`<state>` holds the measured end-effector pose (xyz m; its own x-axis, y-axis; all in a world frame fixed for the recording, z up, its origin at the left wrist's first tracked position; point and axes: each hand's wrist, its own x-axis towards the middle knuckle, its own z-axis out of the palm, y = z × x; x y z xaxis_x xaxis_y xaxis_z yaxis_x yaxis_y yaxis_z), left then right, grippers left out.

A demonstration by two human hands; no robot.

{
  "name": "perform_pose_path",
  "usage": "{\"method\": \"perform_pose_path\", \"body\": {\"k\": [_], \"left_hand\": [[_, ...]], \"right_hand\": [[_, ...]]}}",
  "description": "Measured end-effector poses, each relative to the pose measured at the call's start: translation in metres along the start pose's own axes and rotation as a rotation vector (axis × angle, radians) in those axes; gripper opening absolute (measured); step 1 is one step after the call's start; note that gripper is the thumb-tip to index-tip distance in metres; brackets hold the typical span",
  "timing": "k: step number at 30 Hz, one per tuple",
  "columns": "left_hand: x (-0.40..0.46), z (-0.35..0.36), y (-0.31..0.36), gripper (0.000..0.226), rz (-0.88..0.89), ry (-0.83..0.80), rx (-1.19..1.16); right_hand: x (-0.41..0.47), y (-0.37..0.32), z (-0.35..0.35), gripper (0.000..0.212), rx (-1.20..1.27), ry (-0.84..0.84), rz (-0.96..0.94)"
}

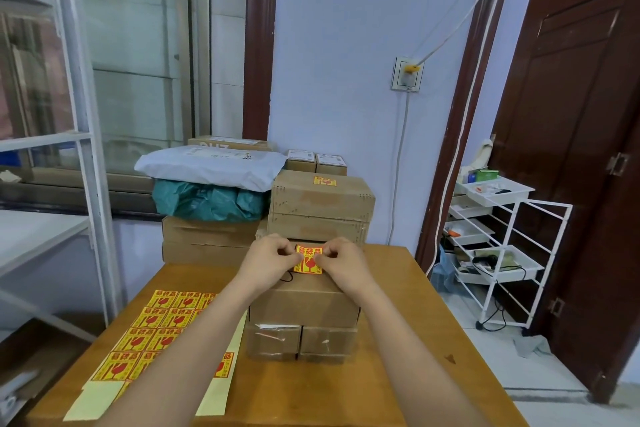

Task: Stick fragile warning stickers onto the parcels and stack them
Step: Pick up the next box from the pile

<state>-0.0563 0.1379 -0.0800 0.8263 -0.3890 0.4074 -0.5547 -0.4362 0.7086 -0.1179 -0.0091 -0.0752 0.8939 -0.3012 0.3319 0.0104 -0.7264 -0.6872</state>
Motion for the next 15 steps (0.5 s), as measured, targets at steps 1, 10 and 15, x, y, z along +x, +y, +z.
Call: {"method": "perform_pose_path", "body": {"k": [1, 10, 15], "left_hand": [[0.0000, 0.0004, -0.0005, 0.020, 0.005, 0.006, 0.011], [0.0018, 0.0050, -0.0025, 0.018, 0.068, 0.029, 0.111], [0.0029, 0.0063, -0.0052, 0.019, 0.082, 0.037, 0.119]], "right_hand": [[0.0008, 0.0010, 0.0009, 0.032, -0.009, 0.003, -0.005], [0.0037, 0.0029, 0.0043, 0.036, -0.087, 0.007, -0.040], [0.0027, 0.0007, 0.0048, 0.034, -0.181, 0.010, -0.058]]}}
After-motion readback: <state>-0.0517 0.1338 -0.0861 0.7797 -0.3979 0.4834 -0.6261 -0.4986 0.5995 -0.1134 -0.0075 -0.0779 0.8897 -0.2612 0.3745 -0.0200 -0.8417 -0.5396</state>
